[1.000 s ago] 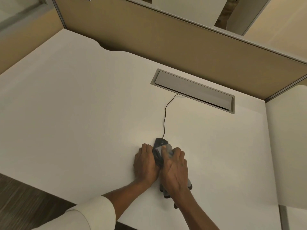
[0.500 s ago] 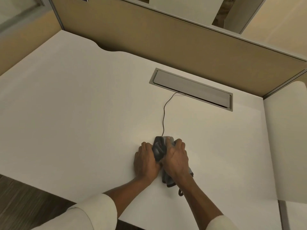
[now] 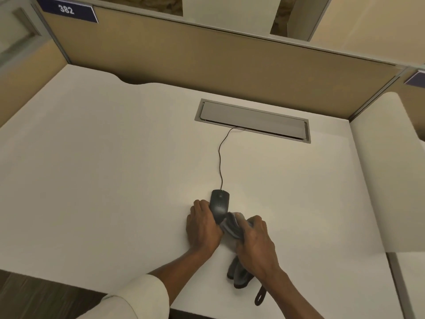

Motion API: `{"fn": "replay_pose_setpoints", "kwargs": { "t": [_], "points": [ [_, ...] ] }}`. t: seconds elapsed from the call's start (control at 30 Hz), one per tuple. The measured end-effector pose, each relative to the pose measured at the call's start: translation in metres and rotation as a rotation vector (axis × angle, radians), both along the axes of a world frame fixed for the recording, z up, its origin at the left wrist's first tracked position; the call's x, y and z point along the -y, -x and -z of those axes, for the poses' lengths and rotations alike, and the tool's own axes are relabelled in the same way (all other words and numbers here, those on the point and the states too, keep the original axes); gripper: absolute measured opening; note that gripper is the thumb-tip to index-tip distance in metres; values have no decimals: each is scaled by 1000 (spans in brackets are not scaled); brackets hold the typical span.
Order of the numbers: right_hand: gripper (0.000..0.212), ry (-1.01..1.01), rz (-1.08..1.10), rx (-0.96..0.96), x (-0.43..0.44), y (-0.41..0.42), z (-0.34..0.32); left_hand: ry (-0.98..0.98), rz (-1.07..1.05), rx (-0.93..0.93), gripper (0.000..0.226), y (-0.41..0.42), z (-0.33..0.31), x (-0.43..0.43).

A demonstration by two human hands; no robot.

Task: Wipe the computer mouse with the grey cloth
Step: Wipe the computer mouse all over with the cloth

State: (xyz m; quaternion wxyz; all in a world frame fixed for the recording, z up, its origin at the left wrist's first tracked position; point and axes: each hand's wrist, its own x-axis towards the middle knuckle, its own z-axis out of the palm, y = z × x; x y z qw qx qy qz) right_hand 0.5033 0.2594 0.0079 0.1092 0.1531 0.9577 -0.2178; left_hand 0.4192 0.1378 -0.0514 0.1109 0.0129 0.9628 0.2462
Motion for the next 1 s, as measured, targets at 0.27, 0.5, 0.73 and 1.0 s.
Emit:
{"fn": "replay_pose_setpoints", "kwargs": {
  "t": [0.27, 0.5, 0.73, 1.0],
  "points": [
    [57, 518, 448, -81, -17, -32, -4, -64, -64, -3, 96, -2, -7, -3],
    [45, 713, 598, -117, -24, -46, -6, -72, -59, 71, 108, -8, -16, -2],
    [58, 574, 509, -133, -16, -45, 0, -150, -104, 140, 80, -36, -22, 8],
    [72, 165, 186, -223, 0, -18, -1, -231, -191, 98, 40, 10, -38, 27]
  ]
}}
